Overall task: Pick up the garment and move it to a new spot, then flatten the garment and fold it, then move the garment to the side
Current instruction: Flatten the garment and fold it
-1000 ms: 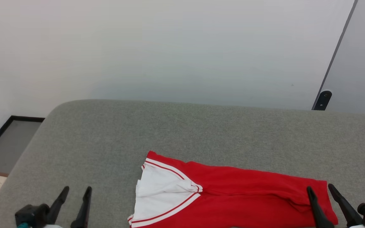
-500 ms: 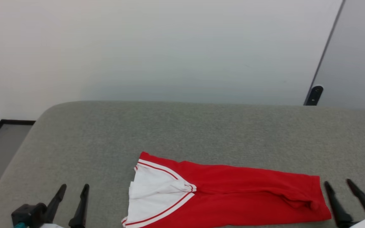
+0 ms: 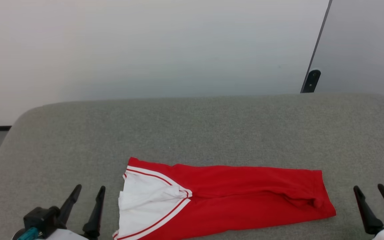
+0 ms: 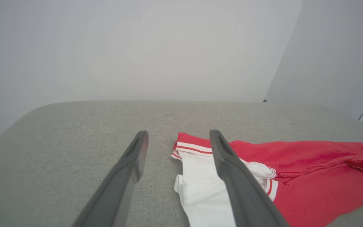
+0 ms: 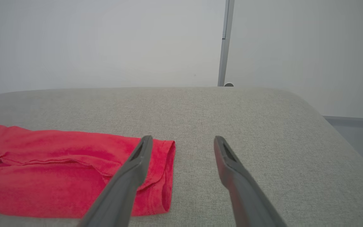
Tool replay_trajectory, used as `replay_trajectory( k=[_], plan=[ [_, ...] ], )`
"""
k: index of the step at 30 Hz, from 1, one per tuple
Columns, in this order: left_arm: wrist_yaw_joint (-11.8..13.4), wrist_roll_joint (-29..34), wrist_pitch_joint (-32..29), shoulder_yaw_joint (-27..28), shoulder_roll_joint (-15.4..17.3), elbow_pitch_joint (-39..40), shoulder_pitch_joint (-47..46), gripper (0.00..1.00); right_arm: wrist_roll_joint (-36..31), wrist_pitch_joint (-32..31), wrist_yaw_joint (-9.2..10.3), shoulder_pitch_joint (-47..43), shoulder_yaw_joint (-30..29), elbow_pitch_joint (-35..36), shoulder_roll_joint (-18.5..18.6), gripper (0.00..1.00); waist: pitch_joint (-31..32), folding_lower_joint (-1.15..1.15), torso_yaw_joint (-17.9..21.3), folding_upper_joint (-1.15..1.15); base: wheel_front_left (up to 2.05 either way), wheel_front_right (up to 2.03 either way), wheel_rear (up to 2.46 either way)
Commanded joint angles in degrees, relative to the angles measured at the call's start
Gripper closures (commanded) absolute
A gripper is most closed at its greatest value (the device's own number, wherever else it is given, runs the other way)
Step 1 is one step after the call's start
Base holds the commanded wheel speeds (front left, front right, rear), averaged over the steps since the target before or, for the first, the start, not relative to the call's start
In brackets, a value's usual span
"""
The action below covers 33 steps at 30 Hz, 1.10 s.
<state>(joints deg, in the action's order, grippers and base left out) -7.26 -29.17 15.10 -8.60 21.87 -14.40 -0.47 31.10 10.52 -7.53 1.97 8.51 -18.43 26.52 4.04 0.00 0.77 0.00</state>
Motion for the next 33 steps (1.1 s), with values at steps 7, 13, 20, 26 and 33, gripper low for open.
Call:
replay_trajectory(
  k=[7,13,20,26,33],
  plan=[
    [-0.24,-0.41,0.03,-0.98,0.99,0.26,-1.63,0.00,2.20,-4.98,0.09,3.22,2.90,-2.22,0.58,0.00,-1.29,0.00,-1.25,0.00,0.00,0.00,0.00],
    [-0.27,-0.78,-0.67,-3.20,1.99,1.50,-3.51,0.00,6.96,-20.81,0.07,8.87,7.70,-6.50,2.48,0.00,-2.12,0.00,-4.23,0.00,0.00,0.00,0.00],
    [-0.28,-1.60,-1.89,-5.12,2.25,4.01,-5.58,0.00,12.26,-36.66,0.09,16.22,10.88,-9.79,5.36,0.00,-4.85,0.00,-7.82,0.00,0.00,0.00,0.00],
    [-0.29,-2.20,-2.23,-6.34,2.13,4.88,-7.09,0.00,13.07,-48.18,0.08,21.76,12.25,-14.63,6.09,0.00,-7.76,0.00,-9.90,0.00,0.00,0.00,0.00],
    [-0.29,-3.26,-1.97,-7.87,1.45,4.51,-9.23,0.00,13.37,-58.05,0.07,26.34,11.99,-23.33,1.98,0.00,-10.59,0.00,-11.59,0.00,0.00,0.00,0.00]
  ],
)
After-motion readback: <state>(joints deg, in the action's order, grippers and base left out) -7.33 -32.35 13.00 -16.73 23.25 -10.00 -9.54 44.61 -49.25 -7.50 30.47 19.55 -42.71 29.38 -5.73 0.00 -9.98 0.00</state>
